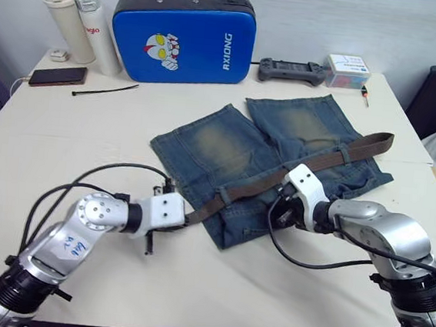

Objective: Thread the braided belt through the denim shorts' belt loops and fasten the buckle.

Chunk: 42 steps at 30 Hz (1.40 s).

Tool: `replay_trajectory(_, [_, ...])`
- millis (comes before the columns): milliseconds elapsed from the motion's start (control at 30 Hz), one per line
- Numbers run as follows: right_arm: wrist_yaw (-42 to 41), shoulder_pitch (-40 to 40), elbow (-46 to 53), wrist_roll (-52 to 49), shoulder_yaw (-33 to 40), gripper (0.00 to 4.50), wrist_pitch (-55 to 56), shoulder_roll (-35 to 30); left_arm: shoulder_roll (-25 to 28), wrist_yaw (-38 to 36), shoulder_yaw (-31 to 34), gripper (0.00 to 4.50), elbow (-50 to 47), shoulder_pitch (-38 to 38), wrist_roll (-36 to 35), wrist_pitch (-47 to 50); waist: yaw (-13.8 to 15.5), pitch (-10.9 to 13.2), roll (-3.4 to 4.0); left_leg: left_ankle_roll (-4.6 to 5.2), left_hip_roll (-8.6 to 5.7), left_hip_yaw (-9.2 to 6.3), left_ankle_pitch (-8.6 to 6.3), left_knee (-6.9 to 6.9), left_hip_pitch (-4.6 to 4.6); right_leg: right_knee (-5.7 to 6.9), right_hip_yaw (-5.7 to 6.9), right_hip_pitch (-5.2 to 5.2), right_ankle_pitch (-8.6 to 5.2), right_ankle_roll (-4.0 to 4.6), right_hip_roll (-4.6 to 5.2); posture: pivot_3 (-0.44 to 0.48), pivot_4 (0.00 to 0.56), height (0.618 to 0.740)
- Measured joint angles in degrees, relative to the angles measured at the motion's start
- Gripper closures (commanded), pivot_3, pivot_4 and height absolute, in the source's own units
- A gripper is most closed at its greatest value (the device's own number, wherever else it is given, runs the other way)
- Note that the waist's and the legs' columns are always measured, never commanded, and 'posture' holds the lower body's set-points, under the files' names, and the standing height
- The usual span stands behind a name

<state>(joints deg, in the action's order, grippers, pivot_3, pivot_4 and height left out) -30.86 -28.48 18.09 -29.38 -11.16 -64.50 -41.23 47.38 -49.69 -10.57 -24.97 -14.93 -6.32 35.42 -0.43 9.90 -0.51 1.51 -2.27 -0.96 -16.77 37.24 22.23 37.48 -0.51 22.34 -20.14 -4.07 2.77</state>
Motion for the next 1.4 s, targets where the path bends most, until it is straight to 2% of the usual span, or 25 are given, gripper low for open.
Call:
replay_trajectory(167, [-2.3, -1.9, -1.1, 2.3, -2.5, 4.5, 1.2, 0.0, 1.3, -3.6, 11.8, 4.45, -1.9, 4.4, -11.6, 10.5, -0.7, 0.0, -0.02, -0.03, 0.01, 0.0, 0.01, -0.02, 0.05, 0.03, 0.0, 0.06, -0.01, 0.01, 0.0, 0.0, 0.15, 0.74])
replay_trajectory(267, [-3.9, -2.9, -2.5, 3.5, -3.7, 4.5, 2.6, 0.2, 3.5, -5.1, 16.7, 4.45, -2.8, 7.8, -15.5, 13.4, -1.3, 0.0, -0.03, -0.04, 0.01, 0.0, 0.01, -0.05, 0.03, 0.03, 0.0, 0.05, -0.01, 0.02, 0.0, 0.0, 0.15, 0.74])
replay_trajectory(367, [-5.5, -4.1, -4.0, 4.7, -4.9, 4.5, 3.7, 0.4, 6.0, -7.0, 21.7, 4.45, -3.1, 12.6, -17.8, 13.6, -1.5, 0.0, -0.07, -0.08, 0.03, 0.01, 0.0, -0.08, -0.02, 0.04, 0.0, 0.05, -0.05, 0.09, 0.0, 0.0, 0.15, 0.74])
replay_trajectory(500, [-7.2, -4.9, -5.7, 6.3, -6.2, 4.5, 5.2, 0.8, 9.3, -10.5, 29.7, 4.45, 1.9, 20.2, -18.1, 10.1, -1.5, -0.1, -0.14, -0.16, 0.07, 0.0, -0.02, -0.13, -0.1, 0.05, 0.01, 0.04, -0.09, 0.21, 0.0, 0.0, 0.15, 0.74])
replay_trajectory(600, [-8.4, -5.3, -6.9, 7.5, -6.7, 4.5, 6.1, 1.5, 11.7, -12.7, 34.6, 4.45, 7.1, 25.2, -16.4, 4.4, -1.7, -0.2, -0.32, -0.21, 0.1, 0.01, -0.05, -0.17, -0.13, 0.03, 0.02, 0.05, -0.11, 0.32, 0.0, 0.0, 0.15, 0.74])
replay_trajectory(767, [-10.2, -6.4, -8.3, 8.6, -7.6, 4.5, 7.1, 2.5, 15.9, -16.5, 42.2, 4.45, 20.9, 32.8, -8.5, -15.6, -2.4, -0.2, -0.42, -0.3, 0.17, 0.0, -0.1, -0.31, -0.17, 0.04, 0.08, 0.08, -0.2, 0.53, -0.01, 0.0, 0.15, 0.74])
replay_trajectory(867, [-10.8, -6.5, -8.6, 9.2, -7.7, 4.5, 7.2, 3.0, 18.2, -16.2, 44.8, 4.45, 33.1, 34.6, -3.9, -29.0, -2.8, -0.3, -0.45, -0.34, 0.21, 0.01, -0.13, -0.38, -0.18, 0.05, 0.11, 0.12, -0.25, 0.62, -0.01, 0.0, 0.15, 0.74])
replay_trajectory(1000, [-11.5, -6.5, -8.6, 9.7, -7.6, 4.5, 7.3, 3.0, 20.0, -14.7, 46.2, 4.45, 45.8, 34.3, -0.4, -40.4, -2.8, -0.3, -0.5, -0.35, 0.22, 0.01, -0.14, -0.47, -0.18, 0.03, 0.12, 0.15, -0.26, 0.64, -0.01, 0.0, 0.15, 0.74])
replay_trajectory(1200, [-12.1, -6.3, -8.5, 10.3, -7.0, 4.5, 7.2, 3.0, 19.8, -14.2, 45.6, 4.45, 50.2, 31.7, -0.8, -44.5, -2.6, -0.4, -0.68, -0.39, 0.24, 0.01, -0.16, -0.53, -0.17, 0.01, 0.14, 0.14, -0.26, 0.65, 0.0, 0.0, 0.15, 0.74])
replay_trajectory(1300, [-12.3, -6.2, -8.4, 10.3, -6.6, 4.5, 7.1, 3.0, 18.0, -14.3, 45.1, 3.2, 48.6, 29.3, -3.0, -42.1, -2.6, -0.4, -0.69, -0.39, 0.24, 0.02, -0.16, -0.54, -0.15, 0.01, 0.15, 0.14, -0.26, 0.64, 0.01, 0.0, 0.15, 0.74])
replay_trajectory(1367, [-12.3, -6.1, -8.4, 10.2, -6.3, 4.5, 6.9, 3.0, 16.8, -14.6, 44.8, 2.74, 46.8, 28.2, -4.8, -40.2, -2.6, -0.4, -0.69, -0.39, 0.25, 0.02, -0.16, -0.54, -0.14, 0.01, 0.16, 0.14, -0.26, 0.64, 0.02, 0.0, 0.15, 0.74])
replay_trajectory(1400, [-12.3, -6.1, -8.5, 10.2, -6.3, 4.5, 6.8, 3.2, 16.0, -15.1, 44.3, 2.35, 45.1, 27.4, -6.2, -38.7, -2.5, -0.4, -0.72, -0.39, 0.25, 0.02, -0.16, -0.54, -0.14, 0.01, 0.17, 0.14, -0.26, 0.64, 0.02, 0.0, 0.15, 0.74])
